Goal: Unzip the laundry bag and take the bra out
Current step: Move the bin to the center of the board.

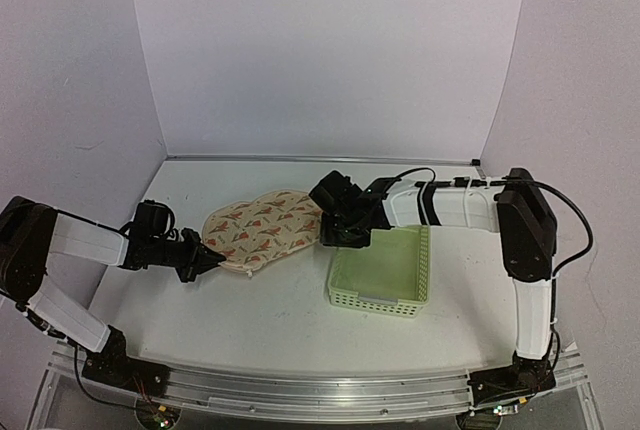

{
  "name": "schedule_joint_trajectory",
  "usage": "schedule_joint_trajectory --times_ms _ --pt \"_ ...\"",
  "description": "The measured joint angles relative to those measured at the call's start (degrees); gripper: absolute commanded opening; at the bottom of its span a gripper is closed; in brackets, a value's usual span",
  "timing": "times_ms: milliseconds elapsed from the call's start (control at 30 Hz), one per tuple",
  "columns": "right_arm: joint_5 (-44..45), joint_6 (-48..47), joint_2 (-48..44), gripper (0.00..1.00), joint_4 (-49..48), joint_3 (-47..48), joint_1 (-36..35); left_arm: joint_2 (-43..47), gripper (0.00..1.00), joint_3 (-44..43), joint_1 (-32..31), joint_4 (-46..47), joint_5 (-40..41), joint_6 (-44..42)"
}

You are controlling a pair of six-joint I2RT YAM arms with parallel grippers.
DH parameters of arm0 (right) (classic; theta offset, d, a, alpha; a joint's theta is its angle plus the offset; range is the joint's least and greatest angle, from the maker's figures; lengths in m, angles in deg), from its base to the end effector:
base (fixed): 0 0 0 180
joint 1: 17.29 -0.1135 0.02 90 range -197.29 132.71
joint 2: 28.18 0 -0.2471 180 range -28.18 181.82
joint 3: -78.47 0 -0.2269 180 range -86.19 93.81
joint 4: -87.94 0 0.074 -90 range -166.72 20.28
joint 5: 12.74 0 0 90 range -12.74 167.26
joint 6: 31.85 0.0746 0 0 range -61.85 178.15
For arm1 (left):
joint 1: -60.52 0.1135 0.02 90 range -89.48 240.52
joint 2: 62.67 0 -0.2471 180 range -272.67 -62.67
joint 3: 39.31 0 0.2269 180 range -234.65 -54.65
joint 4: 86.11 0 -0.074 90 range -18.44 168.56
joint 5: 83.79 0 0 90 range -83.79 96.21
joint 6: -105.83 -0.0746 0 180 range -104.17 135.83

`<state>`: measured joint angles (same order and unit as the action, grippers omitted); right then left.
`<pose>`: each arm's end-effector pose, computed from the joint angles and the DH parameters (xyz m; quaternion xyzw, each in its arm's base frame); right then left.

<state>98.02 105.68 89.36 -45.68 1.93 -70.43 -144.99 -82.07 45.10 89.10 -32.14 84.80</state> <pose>0.2762 0.3244 0.1523 -0.0007 0.9522 0.0818 0.2942 0.2351 -0.1129 0.1212 -0.2784 0.8346 -0.4704 0.0681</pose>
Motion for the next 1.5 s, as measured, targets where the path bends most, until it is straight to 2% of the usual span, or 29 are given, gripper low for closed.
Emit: schedule_joint_trajectory --times_ms 400,533,900,1233,1333,1400,1500 --pt "1.0 -3.1 0.0 0.06 0.2 0.0 1.0 0.0 0.00 0.0 0.0 0.0 0.3 0.0" --pt "1.3 -4.6 0.0 0.00 0.1 0.0 1.2 0.0 0.00 0.0 0.0 0.0 0.7 0.0" --pt "3.1 -9.0 0.0 0.00 -0.7 -0.8 2.1 1.2 0.00 0.0 0.0 0.0 1.9 0.4" --pt "4.0 -12.5 -0.1 0.01 -1.0 -1.0 6.2 2.6 0.00 0.2 -1.8 0.0 4.7 2.4" --pt "4.1 -13.7 -0.1 0.07 -0.9 -1.0 7.2 2.6 0.00 0.2 -3.3 0.0 6.2 3.5" --pt "4.1 -14.4 -0.1 0.17 -1.0 -1.0 7.5 2.8 0.00 0.2 -3.9 0.0 7.1 4.3" --pt "3.7 -15.0 -0.1 0.28 -0.5 -1.1 7.7 3.7 0.06 0.5 -4.4 0.0 8.3 5.2"
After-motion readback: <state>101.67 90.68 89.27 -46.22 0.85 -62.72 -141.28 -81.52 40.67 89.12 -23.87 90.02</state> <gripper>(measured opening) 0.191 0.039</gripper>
